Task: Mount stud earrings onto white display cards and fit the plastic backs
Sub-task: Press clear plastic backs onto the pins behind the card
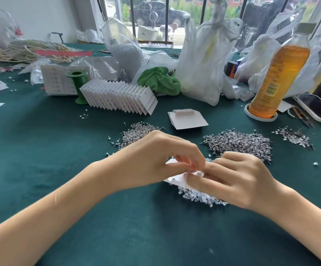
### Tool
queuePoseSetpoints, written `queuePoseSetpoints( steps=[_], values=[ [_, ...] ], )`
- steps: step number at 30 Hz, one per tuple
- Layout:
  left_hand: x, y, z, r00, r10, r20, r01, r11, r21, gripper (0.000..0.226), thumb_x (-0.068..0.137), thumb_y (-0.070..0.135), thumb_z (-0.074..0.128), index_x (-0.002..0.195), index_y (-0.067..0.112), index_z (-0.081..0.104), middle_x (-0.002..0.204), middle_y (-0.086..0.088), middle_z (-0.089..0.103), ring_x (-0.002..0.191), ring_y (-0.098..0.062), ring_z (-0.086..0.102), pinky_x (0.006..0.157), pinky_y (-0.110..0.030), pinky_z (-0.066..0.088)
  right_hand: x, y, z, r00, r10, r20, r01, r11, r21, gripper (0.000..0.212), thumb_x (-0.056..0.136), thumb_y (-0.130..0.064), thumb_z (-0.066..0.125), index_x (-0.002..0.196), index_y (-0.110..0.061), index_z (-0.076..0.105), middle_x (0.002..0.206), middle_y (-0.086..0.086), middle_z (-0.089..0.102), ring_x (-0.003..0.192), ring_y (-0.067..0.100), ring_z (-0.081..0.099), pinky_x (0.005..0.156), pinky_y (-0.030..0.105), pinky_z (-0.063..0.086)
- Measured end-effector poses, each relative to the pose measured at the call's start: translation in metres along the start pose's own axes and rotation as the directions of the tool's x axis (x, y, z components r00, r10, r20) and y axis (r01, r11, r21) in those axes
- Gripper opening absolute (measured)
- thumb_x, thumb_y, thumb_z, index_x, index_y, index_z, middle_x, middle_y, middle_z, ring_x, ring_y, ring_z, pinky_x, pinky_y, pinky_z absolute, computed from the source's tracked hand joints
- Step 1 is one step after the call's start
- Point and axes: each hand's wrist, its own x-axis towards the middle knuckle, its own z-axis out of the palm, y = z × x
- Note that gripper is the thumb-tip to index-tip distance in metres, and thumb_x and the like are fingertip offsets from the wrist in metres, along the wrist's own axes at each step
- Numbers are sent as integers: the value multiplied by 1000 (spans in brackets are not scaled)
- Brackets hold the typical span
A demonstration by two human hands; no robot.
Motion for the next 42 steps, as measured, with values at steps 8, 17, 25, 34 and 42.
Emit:
queuePoseSetpoints(
  steps=[8,17,25,34,42],
  values=[
    [0,2,2,1000,9,6,-9,996,87,10,86,7,68,93,14,70,86,9,68,79,-5,63,75,-15,48,1,0,3,1000,9,7,-9,1000,-19,24,91,-6,57,82,-15,77,59,1,59,42,20,41,41,25,36],
    [1,-2,-2,996,-86,-4,87,996,14,8,85,4,67,88,10,70,80,8,69,73,-7,64,70,-29,53,5,4,0,998,6,67,-7,1000,10,30,98,-7,49,92,-14,77,74,3,70,45,19,47,43,24,42],
    [0,-1,-3,988,-154,-1,153,985,-83,10,84,2,69,91,10,70,82,6,69,77,-11,68,72,-35,54,1,5,-1,996,9,92,-12,1000,26,23,94,-4,56,102,-14,75,82,5,72,47,20,49,44,28,44],
    [0,2,-2,981,-191,-20,187,973,-135,13,82,1,69,90,12,69,83,3,70,72,-17,67,72,-35,53,0,2,0,997,19,71,-22,999,41,21,86,0,65,98,-13,76,76,6,70,47,22,52,41,30,46],
    [-1,3,-2,980,-197,-25,192,971,-145,14,82,2,70,90,14,69,83,3,70,72,-15,67,73,-34,53,1,2,0,996,41,75,-46,998,54,22,85,1,65,96,-13,77,72,6,69,45,23,51,40,30,45]
  ],
)
